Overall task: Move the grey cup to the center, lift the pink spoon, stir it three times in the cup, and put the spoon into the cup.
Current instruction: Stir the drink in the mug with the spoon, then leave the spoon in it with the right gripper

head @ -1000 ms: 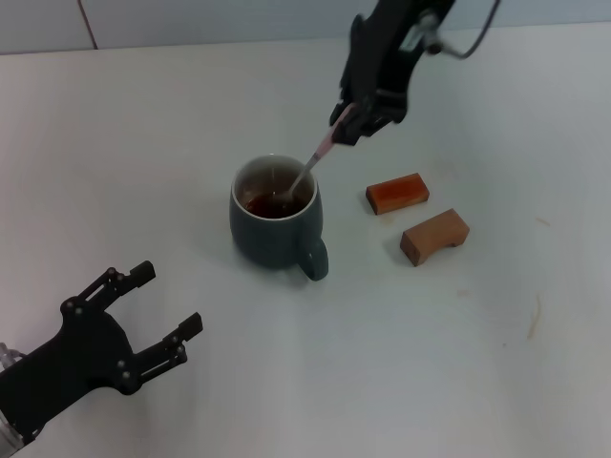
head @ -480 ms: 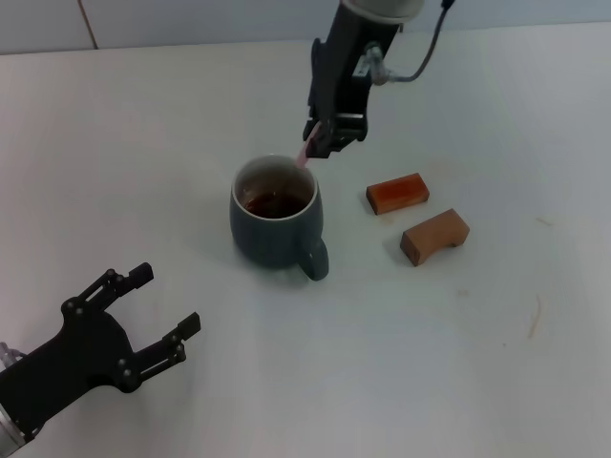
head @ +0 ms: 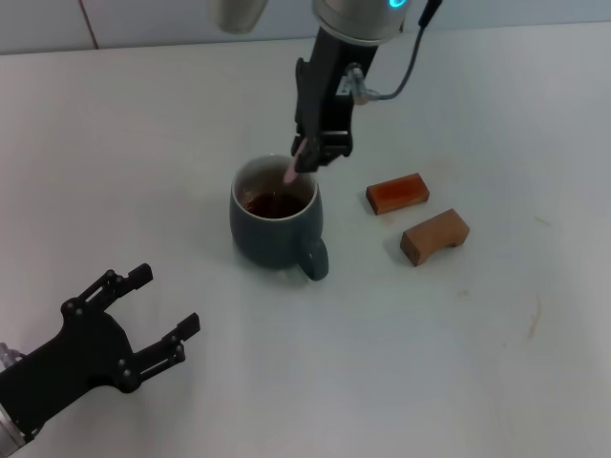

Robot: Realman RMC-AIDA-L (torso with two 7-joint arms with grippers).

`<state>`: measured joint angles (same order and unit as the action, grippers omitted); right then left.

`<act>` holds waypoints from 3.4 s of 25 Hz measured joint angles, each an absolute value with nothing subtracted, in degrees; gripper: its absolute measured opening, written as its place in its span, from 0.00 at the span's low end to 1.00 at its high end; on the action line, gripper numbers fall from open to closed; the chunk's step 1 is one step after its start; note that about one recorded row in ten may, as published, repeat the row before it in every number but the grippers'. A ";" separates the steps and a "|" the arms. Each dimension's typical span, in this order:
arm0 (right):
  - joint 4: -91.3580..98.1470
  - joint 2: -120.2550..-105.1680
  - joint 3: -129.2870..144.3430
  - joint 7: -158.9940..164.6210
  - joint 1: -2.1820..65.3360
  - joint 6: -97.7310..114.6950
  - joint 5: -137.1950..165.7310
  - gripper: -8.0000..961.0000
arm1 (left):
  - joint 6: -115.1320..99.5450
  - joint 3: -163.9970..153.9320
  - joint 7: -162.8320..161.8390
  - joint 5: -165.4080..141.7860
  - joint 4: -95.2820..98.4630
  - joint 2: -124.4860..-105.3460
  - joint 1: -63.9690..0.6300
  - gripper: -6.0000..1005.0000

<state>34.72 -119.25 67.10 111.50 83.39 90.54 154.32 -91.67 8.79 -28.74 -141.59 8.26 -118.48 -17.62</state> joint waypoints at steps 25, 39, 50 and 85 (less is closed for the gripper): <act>34.87 -119.24 67.61 113.39 84.94 89.78 155.48 0.13 | -91.66 9.05 -28.74 -141.60 8.26 -118.38 -17.90 0.86; 35.14 -119.58 69.28 115.02 85.66 93.79 158.66 0.13 | -91.67 9.05 -28.74 -141.59 8.37 -118.32 -18.12 0.86; 35.53 -119.42 69.80 115.68 85.70 90.14 157.54 0.13 | -91.81 9.05 -28.74 -141.60 8.53 -118.29 -18.02 0.86; 40.49 -119.55 74.72 121.02 79.72 92.60 151.87 0.13 | -93.00 8.84 -28.74 -141.59 8.71 -118.21 -17.59 0.86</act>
